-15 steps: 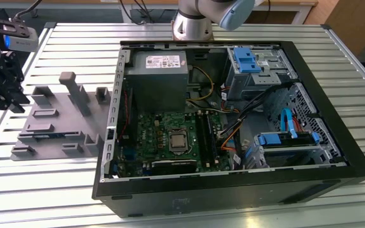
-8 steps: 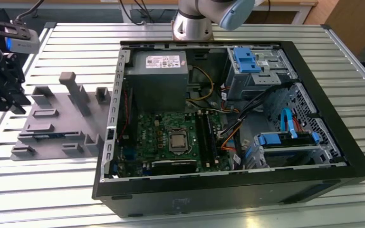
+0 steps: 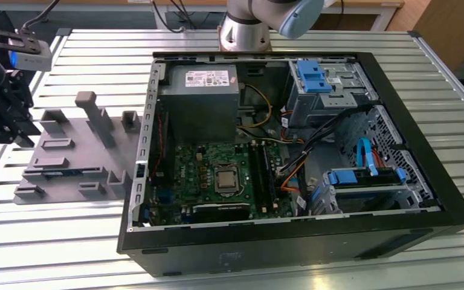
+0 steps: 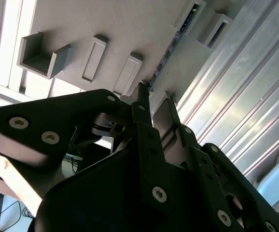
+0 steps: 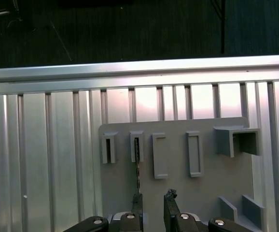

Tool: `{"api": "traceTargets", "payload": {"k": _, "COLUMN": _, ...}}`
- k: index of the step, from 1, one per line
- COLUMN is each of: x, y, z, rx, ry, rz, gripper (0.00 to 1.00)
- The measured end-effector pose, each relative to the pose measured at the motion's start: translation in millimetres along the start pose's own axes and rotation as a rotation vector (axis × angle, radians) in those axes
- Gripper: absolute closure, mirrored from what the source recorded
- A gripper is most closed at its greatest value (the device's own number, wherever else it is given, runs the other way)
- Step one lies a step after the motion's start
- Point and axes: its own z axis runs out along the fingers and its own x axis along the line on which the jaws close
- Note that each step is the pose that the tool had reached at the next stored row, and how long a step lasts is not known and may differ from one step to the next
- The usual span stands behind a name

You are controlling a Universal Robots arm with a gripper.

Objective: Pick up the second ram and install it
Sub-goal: 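Pick up the second ram and move it above second insertion slot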

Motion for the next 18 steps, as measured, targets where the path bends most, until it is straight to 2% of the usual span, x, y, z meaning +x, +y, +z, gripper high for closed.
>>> {"api": "traceTargets", "payload": {"k": 18, "x": 1.0, "y": 0.0, "z": 8.7, "rx": 0.0021, "ry": -0.0001, "rz": 0.000, "gripper": 0.69}}
